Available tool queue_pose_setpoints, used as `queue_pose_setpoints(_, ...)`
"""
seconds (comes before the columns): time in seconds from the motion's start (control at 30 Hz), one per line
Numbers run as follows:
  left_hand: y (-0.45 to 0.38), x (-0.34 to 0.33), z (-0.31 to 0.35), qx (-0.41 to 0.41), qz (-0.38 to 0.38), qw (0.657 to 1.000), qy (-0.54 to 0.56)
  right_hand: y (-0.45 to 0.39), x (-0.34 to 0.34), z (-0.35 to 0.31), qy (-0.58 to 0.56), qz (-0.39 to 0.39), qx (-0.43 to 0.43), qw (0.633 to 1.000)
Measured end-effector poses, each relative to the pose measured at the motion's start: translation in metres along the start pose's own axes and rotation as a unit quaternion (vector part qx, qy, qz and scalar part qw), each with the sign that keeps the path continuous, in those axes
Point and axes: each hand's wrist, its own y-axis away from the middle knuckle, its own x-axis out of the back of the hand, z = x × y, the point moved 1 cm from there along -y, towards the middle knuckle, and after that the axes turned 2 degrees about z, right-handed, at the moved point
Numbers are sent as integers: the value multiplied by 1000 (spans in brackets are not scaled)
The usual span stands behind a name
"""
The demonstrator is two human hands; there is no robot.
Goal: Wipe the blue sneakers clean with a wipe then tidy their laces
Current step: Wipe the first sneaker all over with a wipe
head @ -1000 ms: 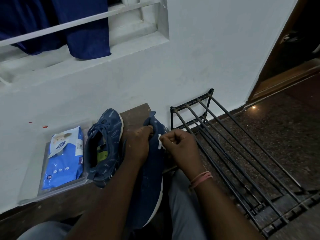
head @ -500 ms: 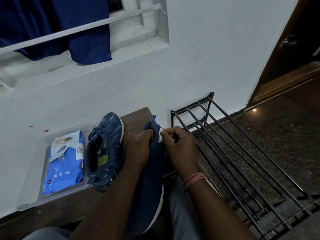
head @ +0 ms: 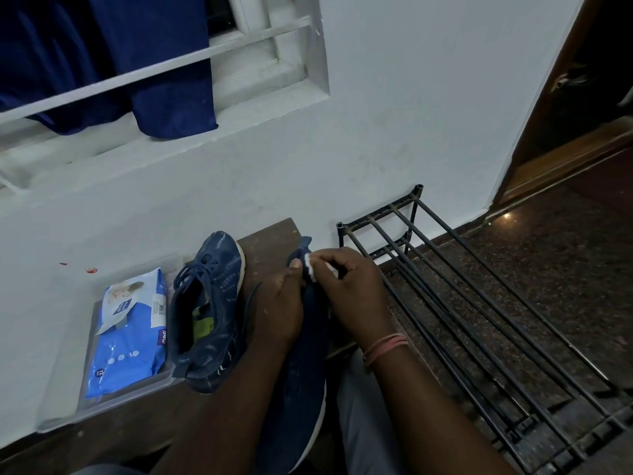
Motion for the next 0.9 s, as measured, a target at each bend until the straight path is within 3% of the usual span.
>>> queue_pose_setpoints(0.07, -1, -1, -3, 1, 3, 1000, -5, -2, 0, 2, 0, 36, -28, 999)
queue_pose_setpoints(0.17, -5, 2, -9, 22, -4, 1000, 13, 3, 4, 2, -9, -61, 2, 998)
queue_pose_setpoints(0.23, -5, 2, -6, 39, 4, 999, 16, 11, 7, 3, -14, -86, 8, 996)
queue_pose_setpoints(0.4, -1, -11, 34, 22, -11, 997, -76, 24, 9, 5, -35, -26, -34, 998)
queue_pose_setpoints(0.53, -20, -14, 49, 142, -20, 980, -141, 23, 21, -2, -73, 33, -79, 994)
queue_pose_setpoints(0.7, -26, 3, 69, 232, -42, 972, 20, 27, 31, -10, -97, 68, -100, 988)
queue_pose_setpoints(0.9, -3, 60, 126, 148, 8, 982, 120, 35, 37, -46, -117, 82, -32, 989)
